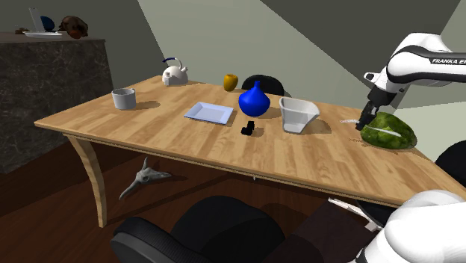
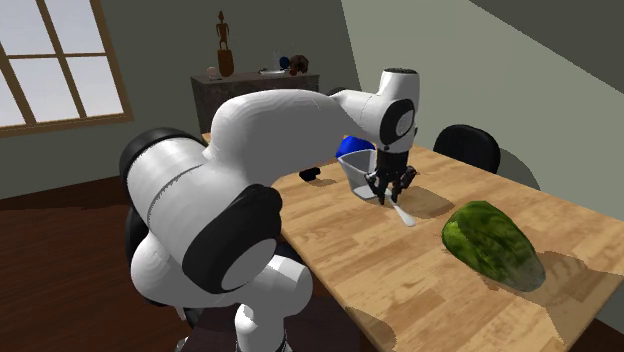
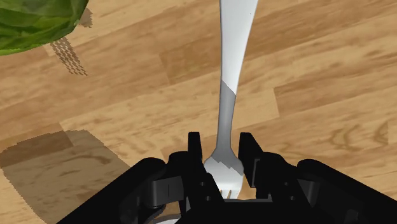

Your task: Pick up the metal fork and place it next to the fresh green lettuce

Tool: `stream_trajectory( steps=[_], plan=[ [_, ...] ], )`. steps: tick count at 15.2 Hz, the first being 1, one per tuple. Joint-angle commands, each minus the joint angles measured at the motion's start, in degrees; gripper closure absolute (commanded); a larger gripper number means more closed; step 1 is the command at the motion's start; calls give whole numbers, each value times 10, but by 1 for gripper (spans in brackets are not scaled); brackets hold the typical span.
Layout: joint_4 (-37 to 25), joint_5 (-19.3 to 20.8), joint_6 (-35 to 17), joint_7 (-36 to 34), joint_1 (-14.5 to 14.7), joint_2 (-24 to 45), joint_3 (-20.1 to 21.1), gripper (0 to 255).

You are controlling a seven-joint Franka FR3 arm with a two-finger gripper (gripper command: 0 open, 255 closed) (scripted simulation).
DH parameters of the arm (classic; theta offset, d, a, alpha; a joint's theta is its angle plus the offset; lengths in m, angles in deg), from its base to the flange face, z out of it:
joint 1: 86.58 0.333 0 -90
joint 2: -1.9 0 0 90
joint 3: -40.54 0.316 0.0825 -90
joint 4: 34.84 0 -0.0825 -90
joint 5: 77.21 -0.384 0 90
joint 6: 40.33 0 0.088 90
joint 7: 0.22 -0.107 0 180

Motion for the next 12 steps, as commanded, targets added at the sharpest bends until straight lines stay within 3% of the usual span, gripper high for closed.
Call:
stream_trajectory(
  steps=[1,12],
  plan=[
    [14,3,-14,-1,-1,0,-3,255],
    [90,22,-100,-3,-8,9,-29,255]
  ],
)
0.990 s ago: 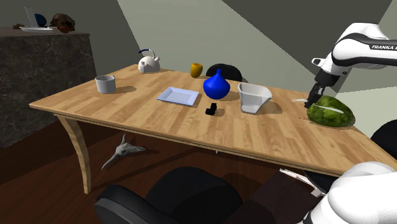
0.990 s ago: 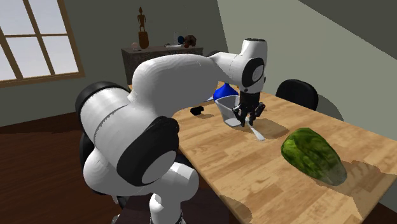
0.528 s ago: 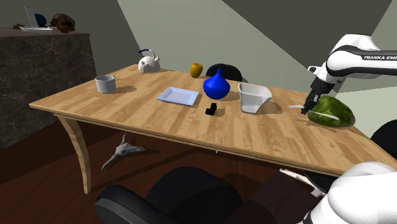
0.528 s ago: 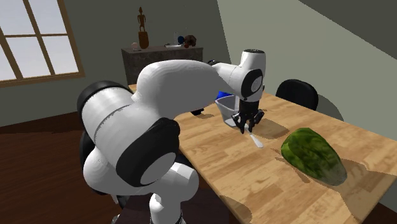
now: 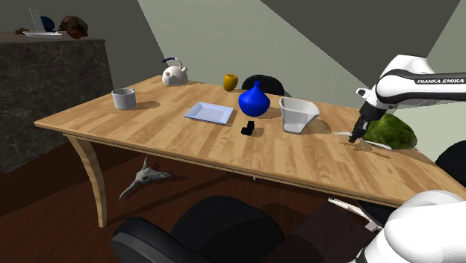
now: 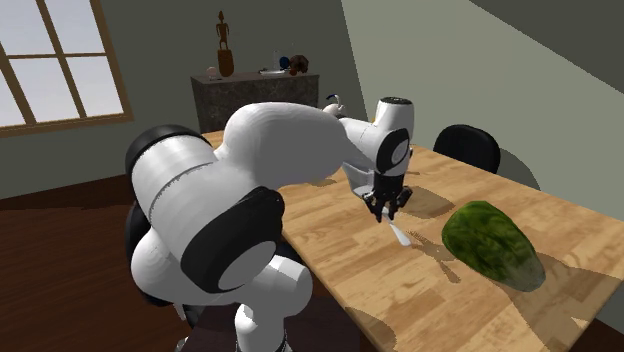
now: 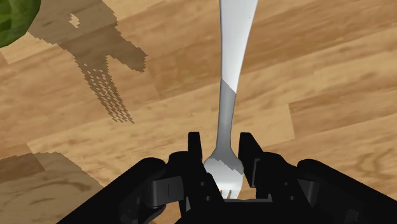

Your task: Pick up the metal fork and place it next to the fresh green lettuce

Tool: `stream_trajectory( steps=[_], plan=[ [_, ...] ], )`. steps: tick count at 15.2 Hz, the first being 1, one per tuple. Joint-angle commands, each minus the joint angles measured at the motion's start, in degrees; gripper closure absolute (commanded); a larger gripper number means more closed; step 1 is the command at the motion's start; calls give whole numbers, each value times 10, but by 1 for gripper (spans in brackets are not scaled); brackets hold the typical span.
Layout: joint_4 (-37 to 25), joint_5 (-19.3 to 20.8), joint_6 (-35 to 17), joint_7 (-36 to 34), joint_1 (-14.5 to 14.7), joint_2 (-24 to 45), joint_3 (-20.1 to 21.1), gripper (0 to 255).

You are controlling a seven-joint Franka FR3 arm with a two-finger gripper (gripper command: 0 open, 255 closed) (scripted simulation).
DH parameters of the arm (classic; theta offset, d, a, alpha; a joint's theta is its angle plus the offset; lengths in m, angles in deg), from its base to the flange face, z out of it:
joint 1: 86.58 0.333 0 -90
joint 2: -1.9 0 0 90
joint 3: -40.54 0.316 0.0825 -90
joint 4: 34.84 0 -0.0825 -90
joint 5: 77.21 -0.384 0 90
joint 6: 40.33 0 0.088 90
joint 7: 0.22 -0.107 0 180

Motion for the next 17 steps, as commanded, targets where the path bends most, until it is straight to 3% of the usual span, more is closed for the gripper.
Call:
stream_trajectory(
  steps=[1,9,17],
  plan=[
    [14,5,-17,2,-2,2,-7,255],
    [61,19,-86,2,-4,24,-30,255],
    [61,19,-86,2,-4,24,-30,255]
  ],
)
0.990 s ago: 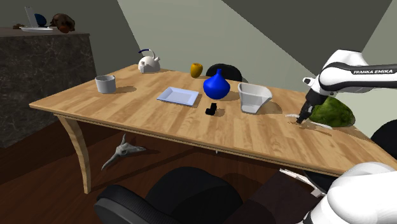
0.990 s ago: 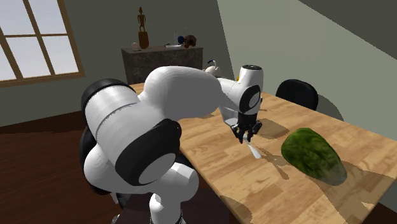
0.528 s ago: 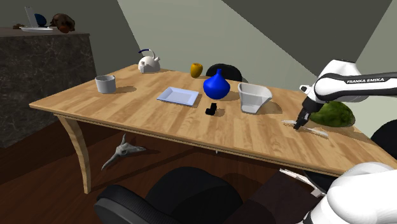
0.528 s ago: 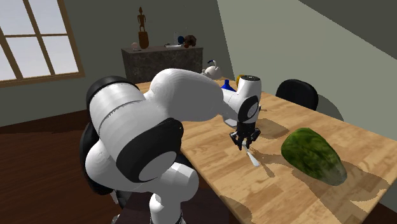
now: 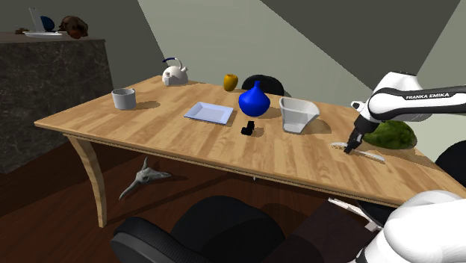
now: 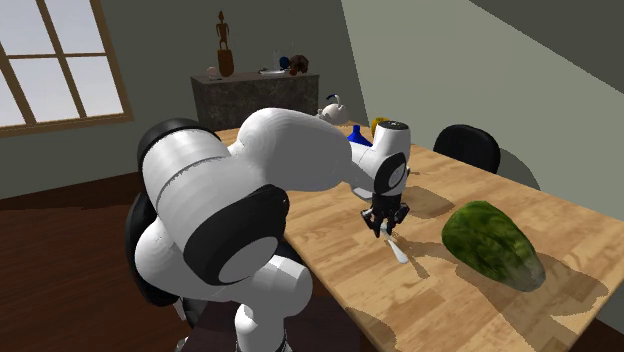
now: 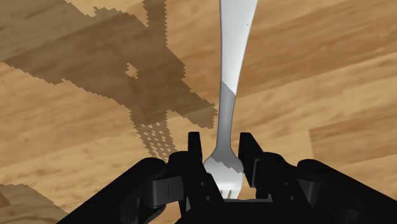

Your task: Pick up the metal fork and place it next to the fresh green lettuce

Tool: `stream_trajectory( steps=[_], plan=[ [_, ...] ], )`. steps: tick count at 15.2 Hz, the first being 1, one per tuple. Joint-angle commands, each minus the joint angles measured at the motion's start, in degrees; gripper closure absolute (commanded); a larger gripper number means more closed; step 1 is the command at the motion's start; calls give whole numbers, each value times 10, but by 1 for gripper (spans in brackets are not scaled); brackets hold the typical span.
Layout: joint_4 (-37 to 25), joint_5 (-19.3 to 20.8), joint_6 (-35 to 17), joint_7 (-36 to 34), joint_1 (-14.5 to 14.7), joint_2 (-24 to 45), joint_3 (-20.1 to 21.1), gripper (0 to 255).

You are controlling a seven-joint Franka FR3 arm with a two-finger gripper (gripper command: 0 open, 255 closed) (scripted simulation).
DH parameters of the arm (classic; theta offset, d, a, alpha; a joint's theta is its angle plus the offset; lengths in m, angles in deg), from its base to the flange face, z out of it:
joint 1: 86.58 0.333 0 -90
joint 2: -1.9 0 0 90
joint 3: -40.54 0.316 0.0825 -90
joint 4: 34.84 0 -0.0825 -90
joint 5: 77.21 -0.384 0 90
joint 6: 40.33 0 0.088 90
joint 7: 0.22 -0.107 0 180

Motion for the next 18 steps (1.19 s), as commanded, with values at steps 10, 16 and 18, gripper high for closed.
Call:
stream_trajectory(
  steps=[10,16,18],
  plan=[
    [-46,-12,85,0,-5,-38,30,0],
    [-46,-12,85,0,-5,-38,30,0],
    [-46,-12,85,0,-5,-38,30,0]
  ],
)
